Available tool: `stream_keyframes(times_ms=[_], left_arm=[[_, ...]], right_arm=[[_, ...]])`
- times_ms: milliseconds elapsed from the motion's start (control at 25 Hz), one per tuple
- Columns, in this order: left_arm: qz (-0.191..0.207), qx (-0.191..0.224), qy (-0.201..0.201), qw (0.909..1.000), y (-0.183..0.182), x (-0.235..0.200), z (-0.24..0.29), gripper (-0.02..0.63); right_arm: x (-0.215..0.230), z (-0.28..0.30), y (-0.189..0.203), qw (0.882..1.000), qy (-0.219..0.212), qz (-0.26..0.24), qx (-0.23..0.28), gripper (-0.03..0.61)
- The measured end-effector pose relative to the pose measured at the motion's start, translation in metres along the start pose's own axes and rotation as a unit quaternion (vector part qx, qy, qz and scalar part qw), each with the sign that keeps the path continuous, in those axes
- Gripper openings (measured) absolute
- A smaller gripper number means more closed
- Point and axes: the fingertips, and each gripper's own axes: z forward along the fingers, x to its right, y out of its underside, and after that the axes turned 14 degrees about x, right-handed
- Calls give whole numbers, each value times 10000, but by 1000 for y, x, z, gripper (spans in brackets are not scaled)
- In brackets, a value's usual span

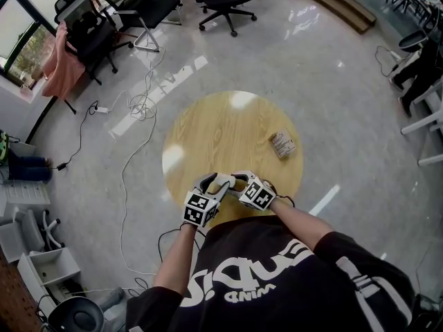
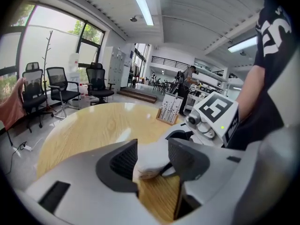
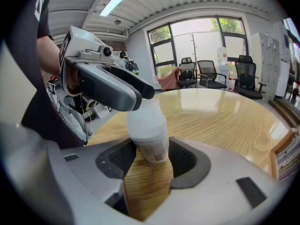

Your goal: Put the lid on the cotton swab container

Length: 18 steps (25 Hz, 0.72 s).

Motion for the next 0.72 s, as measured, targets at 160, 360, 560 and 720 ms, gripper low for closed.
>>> stream_keyframes(times_ms=[160, 360, 560, 720], left_arm=[[174, 16, -87, 9998, 4, 2, 0, 212], [379, 16, -179, 9991, 4, 0, 2, 213], [472, 75, -304, 9984, 5, -1, 2, 213], [478, 214, -393, 9979, 5, -1, 3, 213]], right_arm=[[-2, 0, 2, 10000, 8, 39, 2, 212], [1, 1, 1, 10000, 26, 60, -6, 212], [0, 2, 1, 10000, 36, 74, -16, 212], [1, 2, 1, 9999, 53, 83, -25, 212]])
